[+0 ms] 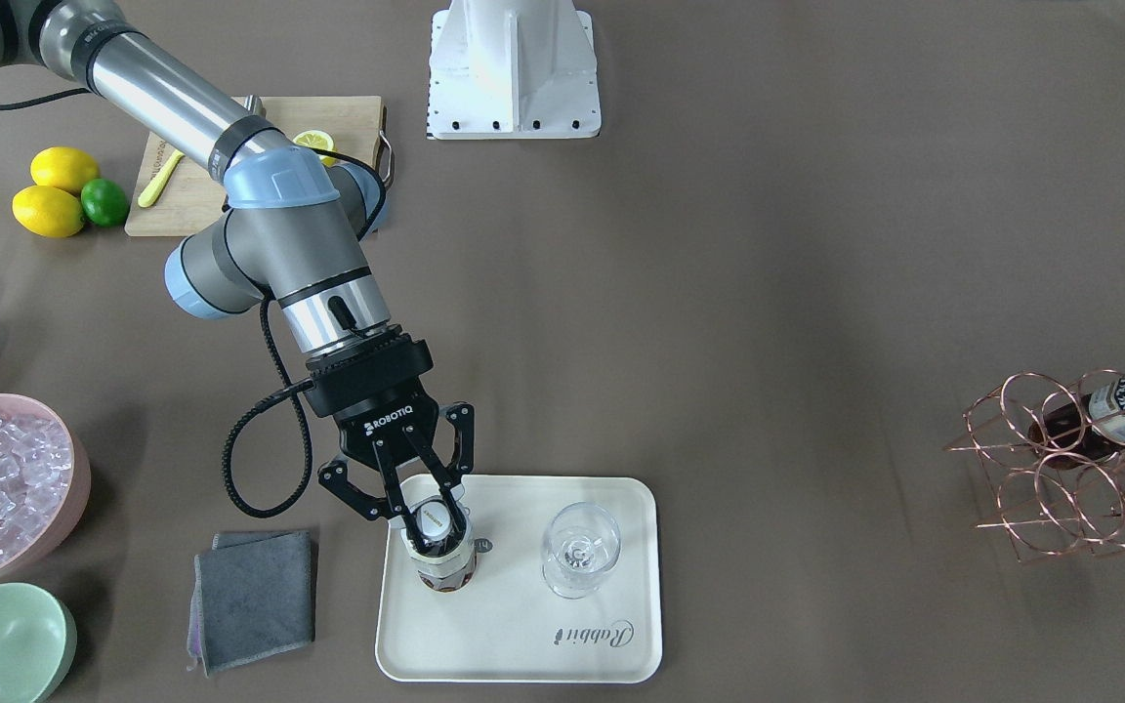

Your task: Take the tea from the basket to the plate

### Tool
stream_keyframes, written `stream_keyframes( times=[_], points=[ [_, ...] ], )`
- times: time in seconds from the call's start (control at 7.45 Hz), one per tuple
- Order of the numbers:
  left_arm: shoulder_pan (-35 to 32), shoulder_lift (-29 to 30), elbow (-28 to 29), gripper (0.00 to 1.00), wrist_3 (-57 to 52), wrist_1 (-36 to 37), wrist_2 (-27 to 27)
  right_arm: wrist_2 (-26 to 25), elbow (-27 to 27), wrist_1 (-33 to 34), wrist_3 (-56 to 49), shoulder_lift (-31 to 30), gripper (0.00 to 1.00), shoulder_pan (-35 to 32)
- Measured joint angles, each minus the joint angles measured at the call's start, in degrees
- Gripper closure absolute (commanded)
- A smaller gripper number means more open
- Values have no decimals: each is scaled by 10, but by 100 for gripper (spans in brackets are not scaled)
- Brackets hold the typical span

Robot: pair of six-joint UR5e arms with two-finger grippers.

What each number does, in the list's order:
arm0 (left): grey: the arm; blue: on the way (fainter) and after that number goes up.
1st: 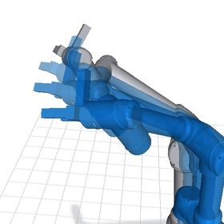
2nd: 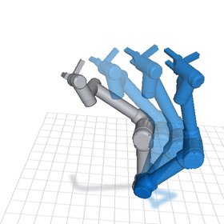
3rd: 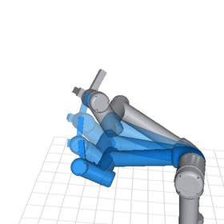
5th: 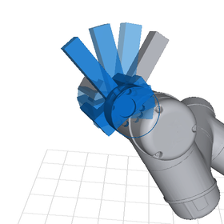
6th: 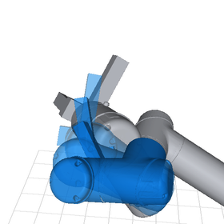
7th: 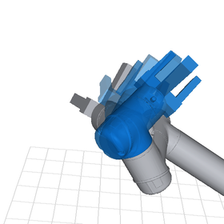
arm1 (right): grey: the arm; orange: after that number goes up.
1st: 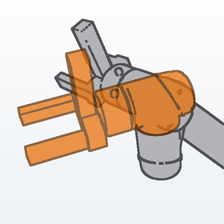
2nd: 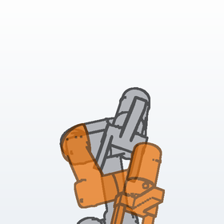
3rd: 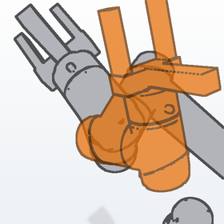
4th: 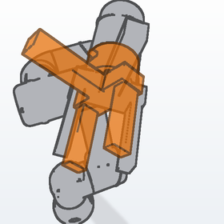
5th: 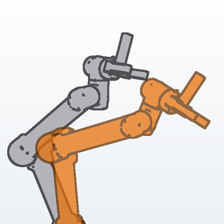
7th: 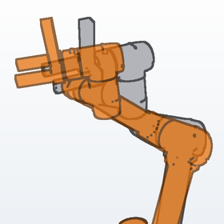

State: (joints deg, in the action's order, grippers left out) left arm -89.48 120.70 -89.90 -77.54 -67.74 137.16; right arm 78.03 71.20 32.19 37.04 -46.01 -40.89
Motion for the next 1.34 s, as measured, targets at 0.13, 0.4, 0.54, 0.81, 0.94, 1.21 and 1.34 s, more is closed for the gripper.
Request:
stream_keyframes(
  times=[0.13, 0.4, 0.54, 0.81, 0.94, 1.21, 1.34],
  points=[
    [-4, -3, 25, 100, -2, -20, -2, 0, 0, -1, 0, 0, 1, 3],
    [-8, -5, 67, 100, -11, -54, -3, -1, 2, -3, 6, 0, 0, 5],
    [-8, -7, 78, 100, -14, -65, -3, -1, 3, -3, 9, -1, 0, 6],
    [-8, -21, 86, 100, -18, -92, -4, -1, 7, -3, 10, -2, 0, 6],
    [-6, -29, 87, 100, -20, -104, -5, 6, 26, 5, 9, -9, 0, 4],
    [-4, -41, 85, 100, -21, -121, -8, 19, 150, 100, 10, -51, 0, 0],
    [-3, -43, 83, 100, -22, -124, -9, 19, 245, 200, 11, -76, 0, 0]
  ],
)
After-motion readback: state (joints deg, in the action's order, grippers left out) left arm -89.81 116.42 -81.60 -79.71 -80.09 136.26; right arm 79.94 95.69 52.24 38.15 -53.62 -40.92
